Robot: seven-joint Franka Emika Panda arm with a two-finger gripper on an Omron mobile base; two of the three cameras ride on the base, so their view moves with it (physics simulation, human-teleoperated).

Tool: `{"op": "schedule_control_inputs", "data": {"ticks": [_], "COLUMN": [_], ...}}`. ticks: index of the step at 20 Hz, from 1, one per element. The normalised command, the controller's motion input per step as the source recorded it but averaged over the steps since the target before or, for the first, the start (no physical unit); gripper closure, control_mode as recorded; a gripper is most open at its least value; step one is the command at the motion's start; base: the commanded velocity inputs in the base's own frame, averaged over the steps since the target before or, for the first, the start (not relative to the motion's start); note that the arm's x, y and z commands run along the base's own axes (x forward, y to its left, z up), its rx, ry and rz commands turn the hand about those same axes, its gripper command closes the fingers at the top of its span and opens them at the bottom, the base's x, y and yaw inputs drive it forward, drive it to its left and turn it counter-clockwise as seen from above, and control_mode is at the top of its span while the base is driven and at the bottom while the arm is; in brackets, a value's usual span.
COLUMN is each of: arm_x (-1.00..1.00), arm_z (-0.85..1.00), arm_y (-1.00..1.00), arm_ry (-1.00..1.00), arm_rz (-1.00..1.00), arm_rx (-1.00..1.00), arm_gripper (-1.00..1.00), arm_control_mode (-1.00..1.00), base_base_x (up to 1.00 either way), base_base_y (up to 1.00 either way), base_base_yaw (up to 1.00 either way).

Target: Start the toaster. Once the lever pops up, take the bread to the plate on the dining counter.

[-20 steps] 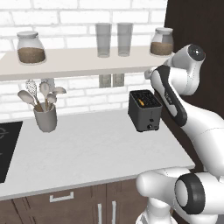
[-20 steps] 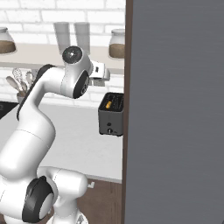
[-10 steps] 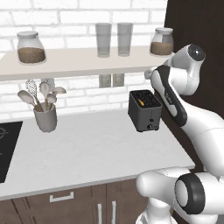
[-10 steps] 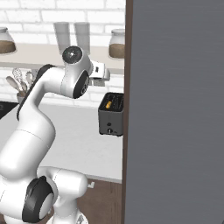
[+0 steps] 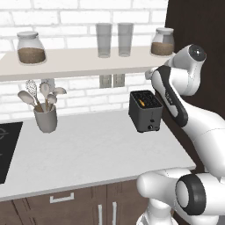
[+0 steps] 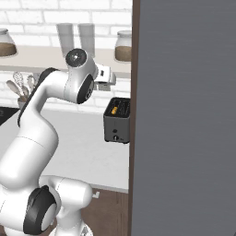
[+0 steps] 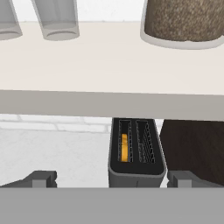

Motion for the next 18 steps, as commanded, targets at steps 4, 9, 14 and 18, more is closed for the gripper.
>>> {"op": "schedule_control_inputs", "data": {"ticks": [4, 9, 14, 18], "arm_x": [0.0, 0.0, 0.0, 0.0], "arm_z": [0.0, 0.0, 0.0, 0.0], "arm_y": [0.0, 0.0, 0.0, 0.0], "arm_ry": [0.0, 0.0, 0.0, 0.0], "arm_rz": [0.0, 0.0, 0.0, 0.0], "arm_rx": [0.0, 0.0, 0.0, 0.0], "arm_gripper": [-1.0, -1.0, -1.0, -1.0], "arm_control_mode": [-1.0, -1.0, -1.0, -1.0], "base_base_x": [0.0, 0.0, 0.0, 0.0], "base_base_y": [0.0, 0.0, 0.0, 0.0], "base_base_yaw": [0.0, 0.0, 0.0, 0.0]}}
